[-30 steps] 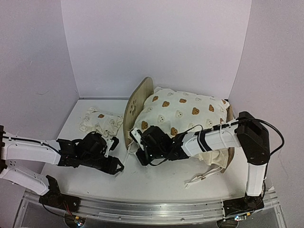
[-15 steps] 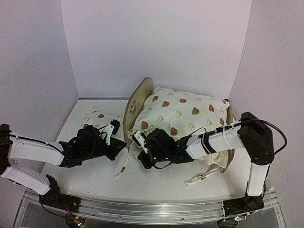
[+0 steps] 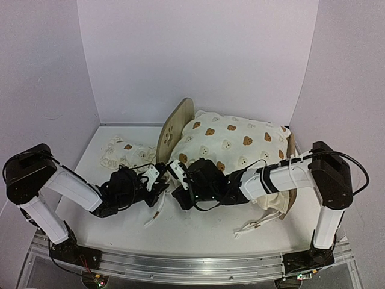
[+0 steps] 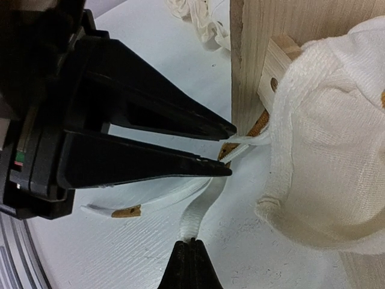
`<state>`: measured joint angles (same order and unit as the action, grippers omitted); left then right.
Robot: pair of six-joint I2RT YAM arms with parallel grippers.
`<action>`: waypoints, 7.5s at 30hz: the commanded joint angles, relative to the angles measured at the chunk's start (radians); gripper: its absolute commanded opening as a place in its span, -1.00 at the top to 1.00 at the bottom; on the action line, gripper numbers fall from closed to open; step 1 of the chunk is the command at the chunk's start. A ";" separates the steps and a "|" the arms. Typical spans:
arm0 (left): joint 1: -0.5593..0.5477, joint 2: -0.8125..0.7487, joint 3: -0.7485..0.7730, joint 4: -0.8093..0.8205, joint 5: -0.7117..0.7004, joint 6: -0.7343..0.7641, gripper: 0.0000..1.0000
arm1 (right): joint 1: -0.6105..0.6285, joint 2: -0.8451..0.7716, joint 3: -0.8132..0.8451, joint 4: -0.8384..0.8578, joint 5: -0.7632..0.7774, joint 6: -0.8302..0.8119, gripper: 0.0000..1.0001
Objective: Set up the pet bed
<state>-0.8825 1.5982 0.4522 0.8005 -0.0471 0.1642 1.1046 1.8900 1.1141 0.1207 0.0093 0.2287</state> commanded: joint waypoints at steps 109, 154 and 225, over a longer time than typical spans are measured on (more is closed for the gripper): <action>0.296 0.016 0.134 -0.042 0.495 0.224 0.43 | -0.180 0.257 0.097 0.597 -0.331 -0.152 1.00; 0.304 0.030 0.196 -0.173 0.564 0.240 0.18 | -0.189 0.221 0.054 0.662 -0.249 -0.103 1.00; 0.306 -0.237 0.154 -0.045 0.358 -0.131 1.00 | 0.008 0.300 0.048 0.402 0.251 0.286 1.00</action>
<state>-0.5762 1.3861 0.5667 0.6323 0.3378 0.0433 1.1095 2.2406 1.1648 0.5205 0.2768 0.5598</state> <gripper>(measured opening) 0.023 0.023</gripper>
